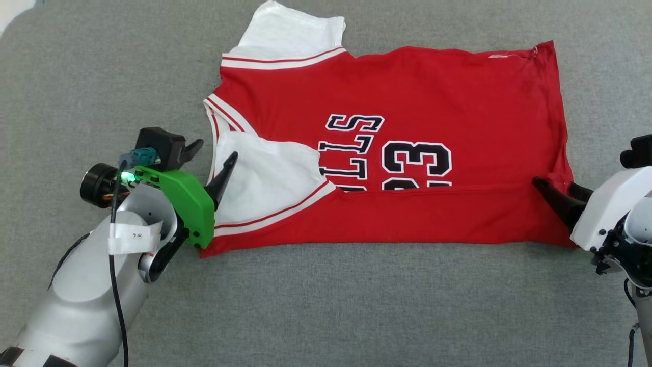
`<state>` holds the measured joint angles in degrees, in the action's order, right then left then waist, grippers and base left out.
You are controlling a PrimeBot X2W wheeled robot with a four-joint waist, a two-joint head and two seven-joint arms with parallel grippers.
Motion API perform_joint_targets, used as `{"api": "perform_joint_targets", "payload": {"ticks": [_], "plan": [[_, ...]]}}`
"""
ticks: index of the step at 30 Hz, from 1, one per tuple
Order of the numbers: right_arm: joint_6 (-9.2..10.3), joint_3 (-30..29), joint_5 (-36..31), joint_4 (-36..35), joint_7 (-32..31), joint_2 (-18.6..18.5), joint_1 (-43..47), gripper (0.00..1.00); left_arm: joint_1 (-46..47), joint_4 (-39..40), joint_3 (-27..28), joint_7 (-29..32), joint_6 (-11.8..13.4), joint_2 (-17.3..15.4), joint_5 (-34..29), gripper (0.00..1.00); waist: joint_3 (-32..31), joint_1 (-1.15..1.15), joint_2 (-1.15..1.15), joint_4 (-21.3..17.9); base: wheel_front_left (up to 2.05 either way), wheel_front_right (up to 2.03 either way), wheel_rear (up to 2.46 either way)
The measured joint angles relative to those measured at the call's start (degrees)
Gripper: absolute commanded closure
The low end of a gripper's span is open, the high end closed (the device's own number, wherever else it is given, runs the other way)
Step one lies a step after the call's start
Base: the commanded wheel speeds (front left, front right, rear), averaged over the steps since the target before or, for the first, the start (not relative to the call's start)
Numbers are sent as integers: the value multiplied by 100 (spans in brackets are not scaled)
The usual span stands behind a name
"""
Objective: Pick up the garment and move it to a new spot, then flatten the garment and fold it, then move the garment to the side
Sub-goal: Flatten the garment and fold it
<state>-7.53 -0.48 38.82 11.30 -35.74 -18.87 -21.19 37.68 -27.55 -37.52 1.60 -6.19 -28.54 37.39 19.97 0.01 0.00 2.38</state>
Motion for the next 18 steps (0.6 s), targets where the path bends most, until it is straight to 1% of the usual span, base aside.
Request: {"api": "perform_joint_targets", "payload": {"ticks": [2, 5, 10, 14, 18], "plan": [[0, 47, 16, 3, 91, -45, 6, 0, 2, -92, 69, -180, 48, 63, 32, 0, -82, 0, 0, 12, 0, 0, 0], [0, 140, -15, -88, 325, -223, 65, 0, -12, -113, 181, -420, 147, 166, 112, 0, -227, 0, 0, 31, 0, 0, 0], [0, 345, -159, -377, 675, -463, 402, 0, -309, 168, 443, -712, 460, 243, 365, 0, -504, 0, 0, 70, 0, 0, 0], [0, 406, -285, -654, 778, -478, 722, 0, -865, 610, 566, -705, 782, 244, 554, 0, -716, 0, 0, 88, 0, 0, 0], [0, 408, -513, -934, 777, -476, 980, 0, -1376, 1048, 590, -597, 1040, 186, 700, 0, -866, -1, 0, 80, 0, 0, 0]]}}
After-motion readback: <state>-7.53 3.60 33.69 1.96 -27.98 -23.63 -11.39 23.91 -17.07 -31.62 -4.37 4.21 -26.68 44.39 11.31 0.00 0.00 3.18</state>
